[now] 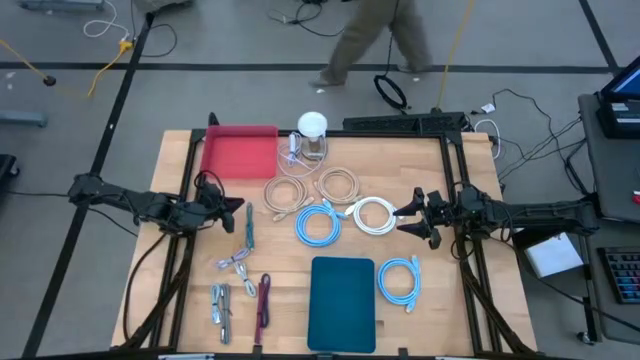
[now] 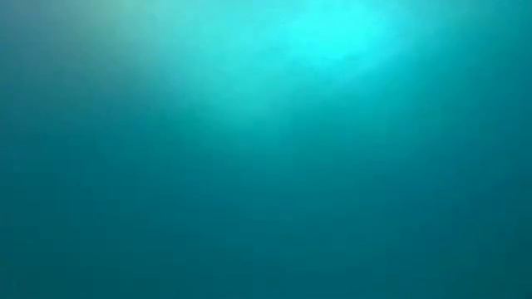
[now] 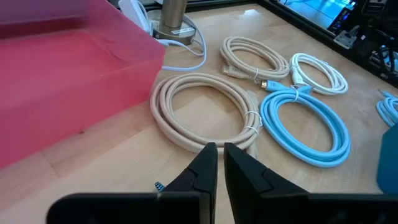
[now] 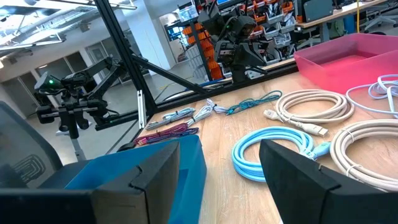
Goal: Pick & Place USB Port
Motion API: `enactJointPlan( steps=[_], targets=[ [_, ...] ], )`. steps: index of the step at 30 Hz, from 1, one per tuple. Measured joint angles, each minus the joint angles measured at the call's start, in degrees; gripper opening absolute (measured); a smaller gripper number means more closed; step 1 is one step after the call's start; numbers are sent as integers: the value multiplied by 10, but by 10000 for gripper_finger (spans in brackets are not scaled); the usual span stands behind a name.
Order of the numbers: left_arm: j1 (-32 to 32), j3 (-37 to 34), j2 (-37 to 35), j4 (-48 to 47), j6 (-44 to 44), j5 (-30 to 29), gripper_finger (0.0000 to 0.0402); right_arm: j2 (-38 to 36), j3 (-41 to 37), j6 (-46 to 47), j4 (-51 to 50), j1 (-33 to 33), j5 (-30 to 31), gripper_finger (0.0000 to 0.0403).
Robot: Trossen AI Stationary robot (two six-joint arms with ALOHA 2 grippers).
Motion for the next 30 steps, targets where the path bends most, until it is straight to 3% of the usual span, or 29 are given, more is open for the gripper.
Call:
enactJointPlan(
  steps=[18,25,30],
  targets=[
    [0,0,0,0,0,0,31,0,0,10,17,0,0,215],
    [0,0,0,0,0,0,31,0,0,200,77,0,2,215],
    [0,0,0,0,0,0,31,0,0,321,149,0,54,215]
  ],
)
